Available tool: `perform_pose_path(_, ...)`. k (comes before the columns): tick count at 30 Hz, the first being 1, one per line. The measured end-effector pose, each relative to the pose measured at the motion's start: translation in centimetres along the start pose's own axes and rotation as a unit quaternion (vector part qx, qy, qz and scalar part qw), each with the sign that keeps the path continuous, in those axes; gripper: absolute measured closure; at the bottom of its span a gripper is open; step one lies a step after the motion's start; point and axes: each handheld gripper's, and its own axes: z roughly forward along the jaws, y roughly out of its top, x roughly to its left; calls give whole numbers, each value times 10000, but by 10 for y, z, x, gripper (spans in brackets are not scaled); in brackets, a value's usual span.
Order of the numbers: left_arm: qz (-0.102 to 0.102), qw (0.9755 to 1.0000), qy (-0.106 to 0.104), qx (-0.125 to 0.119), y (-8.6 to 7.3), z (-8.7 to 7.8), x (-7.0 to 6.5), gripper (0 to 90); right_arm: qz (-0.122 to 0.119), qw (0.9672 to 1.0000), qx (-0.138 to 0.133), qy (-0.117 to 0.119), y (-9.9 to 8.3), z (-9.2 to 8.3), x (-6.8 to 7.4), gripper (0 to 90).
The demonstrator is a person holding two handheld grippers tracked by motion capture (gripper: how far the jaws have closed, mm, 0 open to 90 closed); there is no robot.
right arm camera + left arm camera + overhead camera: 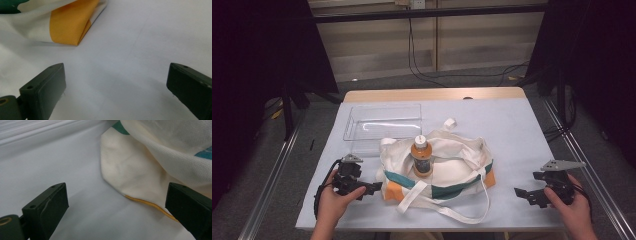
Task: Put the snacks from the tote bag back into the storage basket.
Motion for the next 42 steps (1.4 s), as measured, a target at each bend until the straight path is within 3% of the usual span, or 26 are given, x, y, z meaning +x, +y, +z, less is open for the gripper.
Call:
perform_pose_path(7, 73, 9998, -13, 176, 5, -1, -1, 44, 9, 10000, 15, -24, 0, 0, 0, 23)
perform_pose_path(10, 5, 9999, -5, 125, 8, -4, -3, 43, -22, 10000, 27, -5, 0, 1, -1, 23)
perform_pose_path(14, 78, 9999, 14, 153, 12, -9, -3, 46, -16, 10000, 18, 2, 0, -1, 0, 23)
perform_pose_path(20, 117, 9989, -12, 460, 17, -13, -4, 50, -63, 10000, 47, 27, 0, 1, 1, 23)
perform_pose_path(27, 49, 9984, -30, 567, 20, -16, -4, 50, -6, 10000, 42, 15, -2, -2, 0, 23)
perform_pose_path(31, 136, 9976, 29, 685, 27, -22, -5, 54, -22, 10000, 31, 9, -2, -2, 0, 23)
perform_pose_path(42, 168, 9962, -104, 843, 50, -33, -7, 54, -10, 10000, 36, 7, -2, -4, 0, 24)
